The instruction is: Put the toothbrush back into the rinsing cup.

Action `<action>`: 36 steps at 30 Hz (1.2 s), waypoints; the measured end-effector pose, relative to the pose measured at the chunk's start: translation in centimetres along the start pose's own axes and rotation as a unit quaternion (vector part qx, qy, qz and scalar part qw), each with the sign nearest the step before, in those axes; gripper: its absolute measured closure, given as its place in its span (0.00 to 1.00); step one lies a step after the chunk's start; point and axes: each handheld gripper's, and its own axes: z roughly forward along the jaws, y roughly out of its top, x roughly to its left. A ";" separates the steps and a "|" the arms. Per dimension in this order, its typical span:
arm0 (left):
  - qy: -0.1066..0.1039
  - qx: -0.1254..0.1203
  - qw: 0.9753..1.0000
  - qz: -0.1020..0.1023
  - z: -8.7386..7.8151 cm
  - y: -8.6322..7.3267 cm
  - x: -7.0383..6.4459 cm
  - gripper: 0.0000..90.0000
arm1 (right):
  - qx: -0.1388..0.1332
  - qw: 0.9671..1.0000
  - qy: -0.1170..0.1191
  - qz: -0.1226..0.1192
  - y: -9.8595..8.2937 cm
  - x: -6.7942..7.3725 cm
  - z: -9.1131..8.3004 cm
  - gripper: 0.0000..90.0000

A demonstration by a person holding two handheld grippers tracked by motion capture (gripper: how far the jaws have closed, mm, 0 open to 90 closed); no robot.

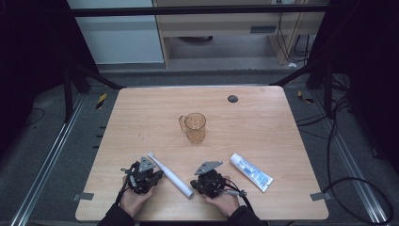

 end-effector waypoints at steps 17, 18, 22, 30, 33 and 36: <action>0.002 -0.001 1.000 -0.003 0.3 0.2 0.2 1.00 | 0.003 1.000 0.028 -0.012 0.1 1.6 1.0 1.00; 0.001 -0.002 1.000 -0.003 0.3 0.2 0.2 1.00 | 0.002 1.000 0.028 -0.012 0.1 1.6 1.1 1.00; 0.001 -0.002 1.000 -0.001 0.5 0.4 0.0 1.00 | 0.002 0.999 0.035 -0.012 0.1 1.9 1.2 1.00; 0.000 -0.003 1.000 0.000 0.7 0.6 -0.1 1.00 | -0.001 0.999 0.037 -0.014 0.1 2.2 1.3 1.00; 0.001 -0.005 1.000 -0.002 0.6 0.6 -0.1 1.00 | -0.002 0.999 0.043 -0.013 0.2 2.3 1.4 1.00; 0.001 -0.007 1.000 -0.006 0.5 0.6 0.1 1.00 | -0.001 0.999 0.043 -0.013 0.2 2.4 1.4 1.00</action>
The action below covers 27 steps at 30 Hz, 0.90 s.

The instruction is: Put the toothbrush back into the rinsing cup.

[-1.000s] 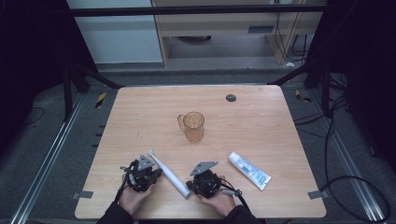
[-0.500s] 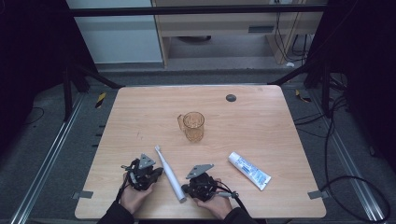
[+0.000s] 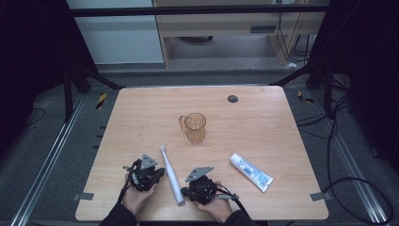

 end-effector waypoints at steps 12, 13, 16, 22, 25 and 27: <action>0.002 -0.023 1.000 -0.020 -1.1 0.3 0.4 1.00 | -0.063 0.995 -0.074 0.031 0.3 -3.9 -4.8 1.00; 0.002 -0.023 1.000 -0.020 -1.1 0.3 0.4 1.00 | -0.067 0.994 -0.083 0.035 0.2 -4.3 -5.3 1.00; 0.003 -0.017 1.000 -0.018 -0.8 0.2 0.3 1.00 | -0.076 0.991 -0.098 0.040 0.0 -5.1 -6.4 1.00; 0.007 -0.009 1.000 -0.017 -0.4 0.2 0.5 1.00 | -0.104 0.979 -0.163 0.070 -1.4 -8.2 -10.5 1.00; 0.008 -0.008 1.000 -0.017 -0.1 0.3 0.5 1.00 | -0.113 0.974 -0.180 0.078 -1.8 -8.9 -11.6 1.00; 0.008 -0.007 1.000 -0.017 0.0 0.3 0.5 1.00 | -0.125 0.967 -0.204 0.089 -2.4 -9.8 -13.1 1.00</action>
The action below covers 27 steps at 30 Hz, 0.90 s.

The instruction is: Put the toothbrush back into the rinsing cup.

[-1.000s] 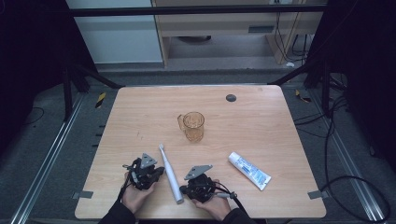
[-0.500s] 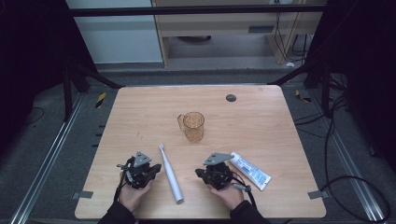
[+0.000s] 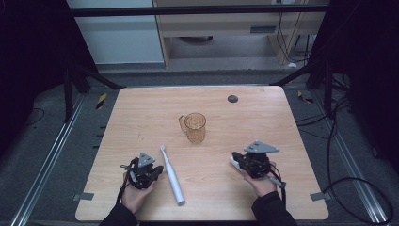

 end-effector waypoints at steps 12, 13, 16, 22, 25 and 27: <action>0.006 0.006 1.000 0.010 0.9 0.4 -0.3 1.00 | -0.014 0.993 -0.111 0.037 -2.4 -6.1 -3.9 1.00; 0.006 0.007 1.000 0.010 0.9 0.4 -0.3 1.00 | -0.015 0.992 -0.116 0.042 -2.7 -6.4 -4.0 1.00; 0.006 0.009 1.000 0.011 1.1 0.5 -0.2 1.00 | -0.017 0.991 -0.121 0.046 -2.8 -6.9 -4.3 1.00; 0.004 0.009 1.000 0.013 1.4 0.6 -0.4 1.00 | -0.019 0.991 -0.124 0.041 -2.8 -6.9 -4.1 1.00; 0.004 0.011 1.000 0.016 1.6 0.7 -0.5 1.00 | -0.019 0.991 -0.125 0.041 -2.8 -6.9 -4.1 1.00; 0.003 0.009 1.000 0.014 1.7 0.8 -0.5 1.00 | -0.019 0.991 -0.125 0.041 -2.8 -6.9 -4.1 1.00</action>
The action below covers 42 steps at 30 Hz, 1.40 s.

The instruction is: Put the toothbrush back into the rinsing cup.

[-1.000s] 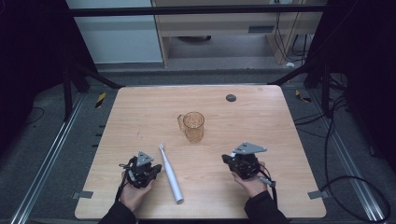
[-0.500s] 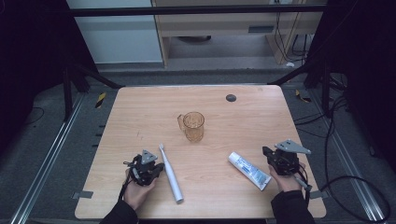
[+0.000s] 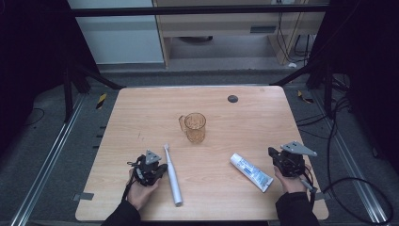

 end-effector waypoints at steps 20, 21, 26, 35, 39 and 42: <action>-0.007 -0.008 1.000 0.003 -0.1 0.6 -0.4 1.00 | 0.000 1.000 -0.005 0.005 -0.2 -0.3 0.1 1.00; -0.007 -0.010 1.000 0.001 -0.2 0.6 -0.4 1.00 | 0.001 1.000 -0.006 0.005 -0.2 -0.3 0.1 1.00; -0.016 -0.025 1.000 -0.003 -1.1 0.9 -0.6 1.00 | 0.002 1.000 -0.007 0.003 -0.3 -0.4 0.2 1.00; -0.035 -0.038 0.999 0.012 -2.2 1.4 -2.6 1.00 | 0.003 1.000 -0.007 0.003 -0.3 -0.4 0.2 1.00; -0.027 -0.044 0.999 0.006 -2.8 1.8 -2.4 0.99 | 0.002 1.000 -0.007 0.004 -0.3 -0.5 0.2 0.99; -0.030 -0.043 0.999 -0.001 -3.0 2.1 -2.1 0.94 | 0.004 1.000 -0.008 0.006 -0.3 -0.6 0.2 0.99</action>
